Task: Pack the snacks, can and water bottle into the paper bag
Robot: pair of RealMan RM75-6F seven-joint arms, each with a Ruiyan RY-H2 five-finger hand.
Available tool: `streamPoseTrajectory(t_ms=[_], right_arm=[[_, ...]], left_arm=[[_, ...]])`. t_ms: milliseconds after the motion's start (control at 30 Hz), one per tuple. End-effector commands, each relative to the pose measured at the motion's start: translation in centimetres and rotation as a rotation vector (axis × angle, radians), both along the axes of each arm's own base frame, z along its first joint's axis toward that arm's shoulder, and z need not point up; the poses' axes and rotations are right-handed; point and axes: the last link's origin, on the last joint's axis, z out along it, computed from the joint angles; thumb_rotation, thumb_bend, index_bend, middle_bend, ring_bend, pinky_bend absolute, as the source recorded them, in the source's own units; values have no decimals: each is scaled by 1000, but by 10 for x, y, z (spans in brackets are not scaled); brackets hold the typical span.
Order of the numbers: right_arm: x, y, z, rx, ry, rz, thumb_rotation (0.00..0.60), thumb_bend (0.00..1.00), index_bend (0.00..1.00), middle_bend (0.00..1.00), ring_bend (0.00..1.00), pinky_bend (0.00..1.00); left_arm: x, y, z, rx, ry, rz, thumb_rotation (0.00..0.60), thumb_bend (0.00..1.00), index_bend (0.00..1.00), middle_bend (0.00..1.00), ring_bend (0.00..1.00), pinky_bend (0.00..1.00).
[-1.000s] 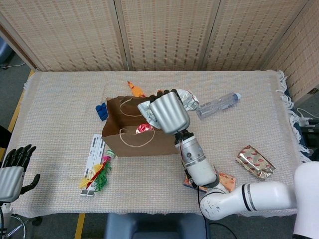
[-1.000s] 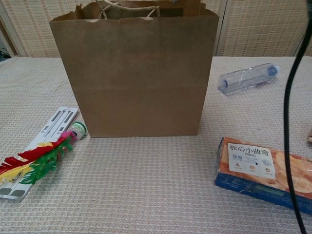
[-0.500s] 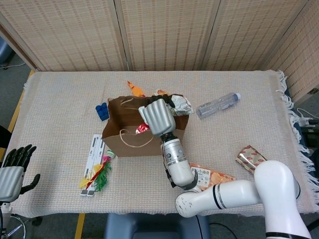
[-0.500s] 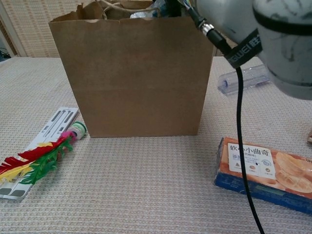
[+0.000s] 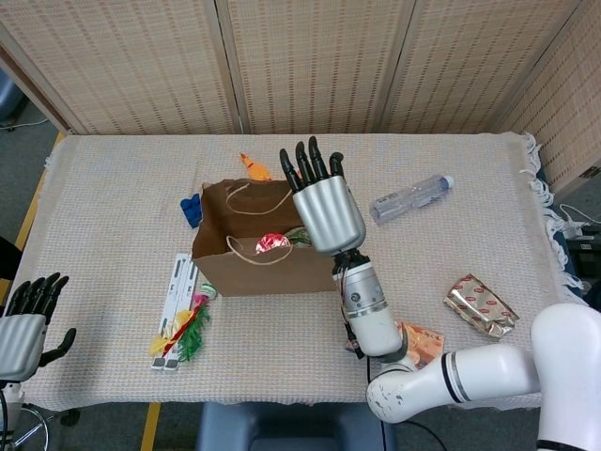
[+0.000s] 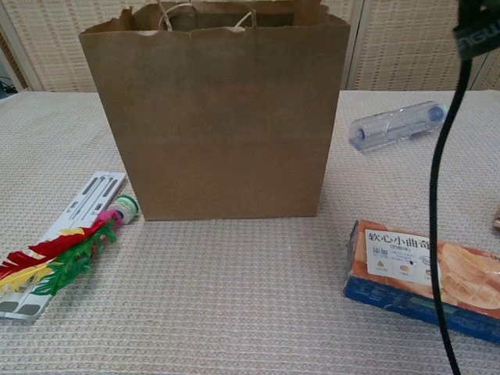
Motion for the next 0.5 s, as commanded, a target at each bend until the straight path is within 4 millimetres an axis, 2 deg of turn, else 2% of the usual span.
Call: streamPoseTrajectory(t_ms=[33, 167, 333, 500], right_arm=[[-37, 5, 21, -4, -27, -49, 600, 76, 0, 89, 46, 291], [-91, 18, 35, 43, -61, -148, 600, 76, 0, 89, 46, 287], [-159, 44, 41, 129, -87, -297, 600, 76, 0, 89, 56, 286], [-221, 69, 46, 142, -58, -515, 600, 76, 4, 134, 141, 290]], left_arm=[[0, 0, 0, 0, 1, 0, 600, 369, 0, 0, 0, 0], [0, 0, 0, 2, 3, 0, 600, 369, 0, 0, 0, 0], [1, 0, -1, 6, 8, 2, 600, 369, 0, 0, 0, 0], [1, -1, -1, 11, 16, 4, 600, 370, 0, 0, 0, 0]])
